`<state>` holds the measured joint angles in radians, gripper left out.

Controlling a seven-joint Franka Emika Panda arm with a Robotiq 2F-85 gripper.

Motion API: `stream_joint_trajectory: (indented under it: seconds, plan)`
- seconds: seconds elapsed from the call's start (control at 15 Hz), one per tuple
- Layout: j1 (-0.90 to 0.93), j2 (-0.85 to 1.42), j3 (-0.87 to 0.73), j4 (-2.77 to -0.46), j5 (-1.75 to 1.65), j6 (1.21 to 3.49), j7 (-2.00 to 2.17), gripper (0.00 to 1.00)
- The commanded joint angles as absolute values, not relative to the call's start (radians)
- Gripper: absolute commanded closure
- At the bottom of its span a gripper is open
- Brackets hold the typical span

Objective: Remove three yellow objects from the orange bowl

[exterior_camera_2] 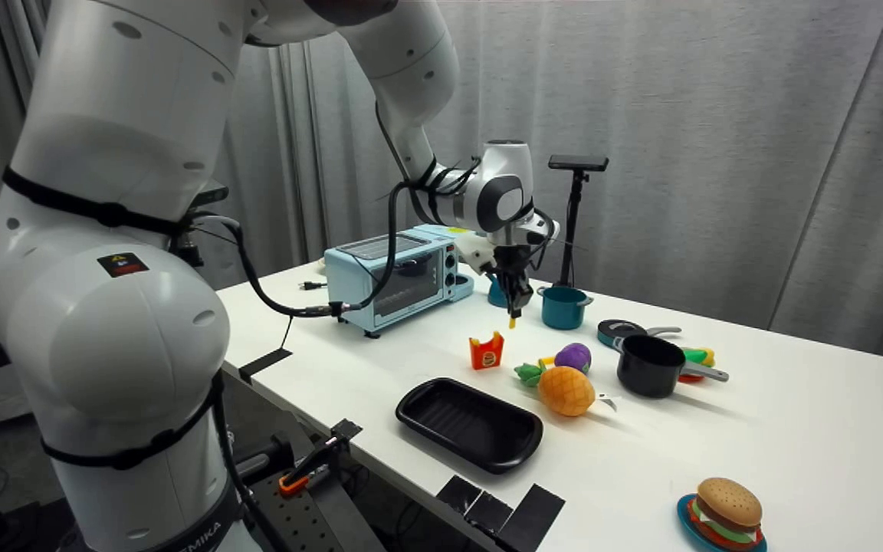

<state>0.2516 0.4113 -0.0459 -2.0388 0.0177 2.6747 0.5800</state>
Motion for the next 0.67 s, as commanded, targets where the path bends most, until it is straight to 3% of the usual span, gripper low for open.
stream_joint_trajectory:
  seconds: [0.0, 0.6]
  plan:
    - [0.262, 0.452, -0.092, -2.002, -0.034, 2.699, 0.616, 0.96]
    - [0.202, 0.559, -0.107, -1.922, 0.012, 2.633, 0.575, 0.96]
